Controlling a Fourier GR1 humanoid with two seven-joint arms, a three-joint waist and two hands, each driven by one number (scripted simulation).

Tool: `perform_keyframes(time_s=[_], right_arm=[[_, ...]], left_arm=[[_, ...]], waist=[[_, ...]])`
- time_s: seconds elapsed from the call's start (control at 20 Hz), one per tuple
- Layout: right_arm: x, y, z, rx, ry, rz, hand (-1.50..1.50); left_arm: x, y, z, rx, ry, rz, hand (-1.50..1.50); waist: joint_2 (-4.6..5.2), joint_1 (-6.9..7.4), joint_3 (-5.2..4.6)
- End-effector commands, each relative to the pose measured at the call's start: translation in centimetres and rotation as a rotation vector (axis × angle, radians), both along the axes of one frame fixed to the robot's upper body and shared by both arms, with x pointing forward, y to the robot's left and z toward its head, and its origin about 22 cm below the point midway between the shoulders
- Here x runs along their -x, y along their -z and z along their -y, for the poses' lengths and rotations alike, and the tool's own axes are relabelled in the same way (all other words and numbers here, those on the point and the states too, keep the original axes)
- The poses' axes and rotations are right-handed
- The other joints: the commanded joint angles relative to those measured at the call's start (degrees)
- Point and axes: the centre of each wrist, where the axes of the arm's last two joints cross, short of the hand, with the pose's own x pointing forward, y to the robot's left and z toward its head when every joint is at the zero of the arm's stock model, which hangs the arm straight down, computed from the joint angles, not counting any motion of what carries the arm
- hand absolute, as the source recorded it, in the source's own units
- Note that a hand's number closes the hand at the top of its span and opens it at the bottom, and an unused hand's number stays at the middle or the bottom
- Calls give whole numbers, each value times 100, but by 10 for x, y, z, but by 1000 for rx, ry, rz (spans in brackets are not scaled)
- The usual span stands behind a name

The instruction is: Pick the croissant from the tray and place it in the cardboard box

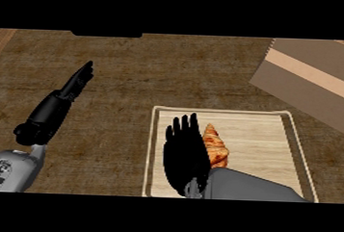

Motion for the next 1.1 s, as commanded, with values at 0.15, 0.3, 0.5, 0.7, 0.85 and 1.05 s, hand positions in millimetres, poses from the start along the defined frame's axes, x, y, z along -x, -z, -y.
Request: perform_keyframes(time_s=[0.15,0.3,0.5,0.7,0.85,1.05], right_arm=[[-7,6,11,83,109,65,-150],[5,6,-2,73,106,29,-150],[6,25,33,86,115,17,-150],[-17,34,33,119,146,71,-150],[-17,44,30,121,154,87,-150],[-12,42,27,99,179,54,-150]], left_arm=[[6,14,-10,9,9,-5,0],[-3,8,-5,-5,11,4,0],[-11,-5,9,5,5,17,0],[-2,3,6,2,-1,8,0],[1,9,18,-1,-2,20,0],[-5,-5,-2,-3,15,7,0]], waist=[[15,35,2],[11,19,2],[12,-13,5],[21,57,5],[23,61,5],[19,51,5]])
